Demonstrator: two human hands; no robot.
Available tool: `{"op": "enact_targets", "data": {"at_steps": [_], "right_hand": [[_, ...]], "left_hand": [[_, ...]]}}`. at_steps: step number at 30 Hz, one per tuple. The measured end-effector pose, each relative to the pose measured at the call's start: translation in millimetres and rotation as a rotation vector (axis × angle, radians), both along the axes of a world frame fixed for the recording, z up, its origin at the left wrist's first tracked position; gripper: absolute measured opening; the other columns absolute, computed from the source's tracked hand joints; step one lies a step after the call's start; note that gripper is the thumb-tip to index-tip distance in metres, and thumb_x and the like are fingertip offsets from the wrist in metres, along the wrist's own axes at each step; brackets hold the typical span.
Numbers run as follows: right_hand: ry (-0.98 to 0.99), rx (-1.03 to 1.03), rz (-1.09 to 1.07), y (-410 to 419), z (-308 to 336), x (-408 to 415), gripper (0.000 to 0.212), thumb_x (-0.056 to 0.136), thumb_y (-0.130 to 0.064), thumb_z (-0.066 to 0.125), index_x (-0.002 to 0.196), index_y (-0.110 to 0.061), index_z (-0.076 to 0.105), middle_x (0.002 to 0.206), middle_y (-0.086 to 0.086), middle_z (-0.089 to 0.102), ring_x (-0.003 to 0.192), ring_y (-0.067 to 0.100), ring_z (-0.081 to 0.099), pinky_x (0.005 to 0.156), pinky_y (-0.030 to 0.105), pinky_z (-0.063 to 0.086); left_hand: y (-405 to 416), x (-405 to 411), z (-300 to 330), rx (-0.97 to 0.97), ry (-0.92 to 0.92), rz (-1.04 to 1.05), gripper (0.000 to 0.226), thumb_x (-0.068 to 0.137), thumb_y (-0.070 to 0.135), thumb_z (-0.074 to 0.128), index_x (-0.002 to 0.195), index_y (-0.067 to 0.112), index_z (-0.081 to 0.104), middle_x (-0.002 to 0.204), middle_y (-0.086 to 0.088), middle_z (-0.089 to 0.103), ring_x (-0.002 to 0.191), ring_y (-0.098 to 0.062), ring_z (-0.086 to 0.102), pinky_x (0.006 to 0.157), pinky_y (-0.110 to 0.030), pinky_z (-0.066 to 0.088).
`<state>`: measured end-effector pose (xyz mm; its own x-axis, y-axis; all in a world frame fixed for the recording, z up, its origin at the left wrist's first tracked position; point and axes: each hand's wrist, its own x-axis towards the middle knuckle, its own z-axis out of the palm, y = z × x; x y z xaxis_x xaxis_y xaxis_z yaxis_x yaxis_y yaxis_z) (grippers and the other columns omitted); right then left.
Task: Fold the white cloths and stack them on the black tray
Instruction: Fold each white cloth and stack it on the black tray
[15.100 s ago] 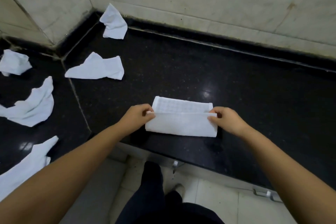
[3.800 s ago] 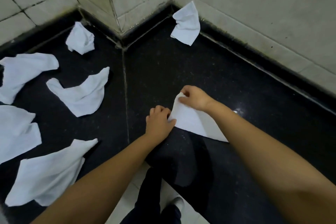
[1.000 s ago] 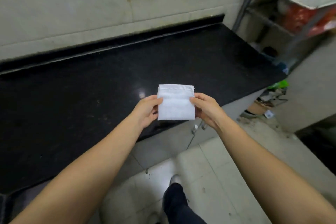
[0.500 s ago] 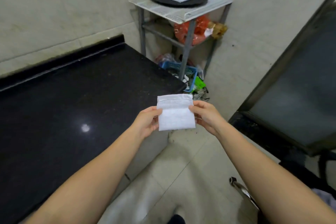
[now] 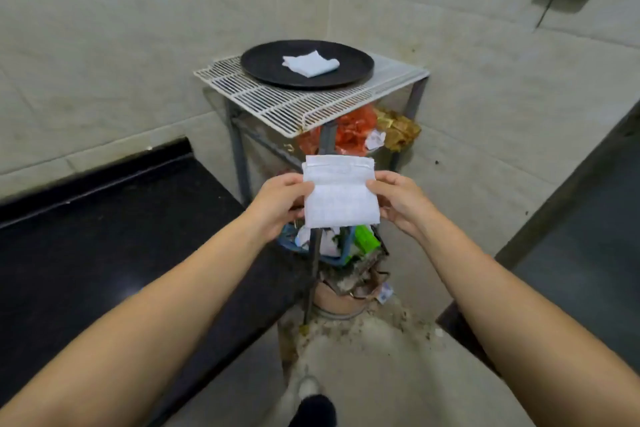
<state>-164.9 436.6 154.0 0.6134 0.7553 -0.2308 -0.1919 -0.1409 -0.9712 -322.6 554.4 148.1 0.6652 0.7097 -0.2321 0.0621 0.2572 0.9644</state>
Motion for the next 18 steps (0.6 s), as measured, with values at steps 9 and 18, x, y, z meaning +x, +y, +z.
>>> {"op": "enact_targets", "data": {"at_steps": [9,18], "right_hand": [[-0.283,0.080,0.096,169.9,101.8,144.3,0.016,0.093,-0.010,0.055,0.107,-0.009,0.064,0.091,0.002,0.066,0.077,0.014,0.062,0.065,0.027,0.051],[-0.444,0.058,0.315,336.2,113.8,242.4,0.012,0.089,-0.005,0.059,0.083,-0.015,0.061,0.089,0.004,0.063,0.077,0.013,0.059,0.069,0.025,0.048]], "left_hand": [[151.0,134.9,98.9,0.274,-0.023,0.149,0.011,0.092,0.017,0.057,0.083,0.010,0.060,0.090,-0.007,0.066,0.078,-0.016,0.064,0.059,-0.026,0.053],[263.1,218.7,105.1,0.215,0.058,0.479,0.010,0.092,0.011,0.056,0.082,0.010,0.053,0.094,-0.010,0.063,0.080,-0.019,0.063,0.055,-0.026,0.052]]}}
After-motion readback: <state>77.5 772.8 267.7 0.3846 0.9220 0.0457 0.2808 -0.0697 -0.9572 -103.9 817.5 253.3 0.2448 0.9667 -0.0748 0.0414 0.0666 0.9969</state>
